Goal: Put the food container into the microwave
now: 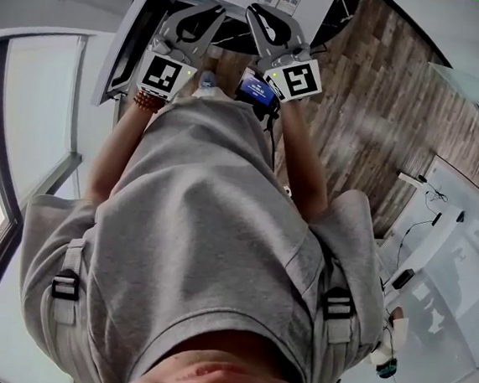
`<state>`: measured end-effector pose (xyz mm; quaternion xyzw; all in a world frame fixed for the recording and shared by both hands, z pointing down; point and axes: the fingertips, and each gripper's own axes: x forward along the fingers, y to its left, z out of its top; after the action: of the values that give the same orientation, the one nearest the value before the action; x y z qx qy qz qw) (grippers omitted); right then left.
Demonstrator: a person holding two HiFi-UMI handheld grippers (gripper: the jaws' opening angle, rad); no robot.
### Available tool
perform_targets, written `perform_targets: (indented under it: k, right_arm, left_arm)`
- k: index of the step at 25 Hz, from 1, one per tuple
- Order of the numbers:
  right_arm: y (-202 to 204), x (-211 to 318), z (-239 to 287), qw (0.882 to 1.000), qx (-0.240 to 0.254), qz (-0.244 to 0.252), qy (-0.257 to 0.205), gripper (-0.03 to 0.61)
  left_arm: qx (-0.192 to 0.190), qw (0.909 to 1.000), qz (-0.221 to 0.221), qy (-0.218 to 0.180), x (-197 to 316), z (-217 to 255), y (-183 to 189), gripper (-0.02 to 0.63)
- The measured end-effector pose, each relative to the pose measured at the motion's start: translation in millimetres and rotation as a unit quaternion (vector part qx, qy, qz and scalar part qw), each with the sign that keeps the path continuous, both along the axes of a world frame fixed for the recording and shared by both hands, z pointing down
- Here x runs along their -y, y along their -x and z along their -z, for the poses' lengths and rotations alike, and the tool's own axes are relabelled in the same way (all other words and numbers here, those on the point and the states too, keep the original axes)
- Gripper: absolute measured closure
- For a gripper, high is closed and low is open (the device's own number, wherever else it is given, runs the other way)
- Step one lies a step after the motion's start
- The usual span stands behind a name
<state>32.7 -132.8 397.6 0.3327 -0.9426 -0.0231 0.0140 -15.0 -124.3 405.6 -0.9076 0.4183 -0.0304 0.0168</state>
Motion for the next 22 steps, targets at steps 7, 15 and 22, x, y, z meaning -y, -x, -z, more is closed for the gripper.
perform_targets:
  k: [7, 15, 22]
  right_arm:
    - [0.1, -9.9, -13.9, 0.999, -0.038, -0.010, -0.004, 0.541]
    - [-2.4, -17.1, -31.0, 0.998, -0.054, -0.012, 0.011, 0.546]
    - [-8.7, -20.9, -36.8, 0.997, -0.074, -0.019, 0.013, 0.557]
  left_arm:
    - [0.018, 0.9991, 0.008, -0.038, 2.3, 0.3, 2.8, 0.614]
    - [0.032, 0.9991, -0.001, -0.027, -13.0, -17.5, -5.2, 0.614]
    - [0.046, 0.9983, -0.014, -0.033, -16.2, -24.4, -11.0, 0.614]
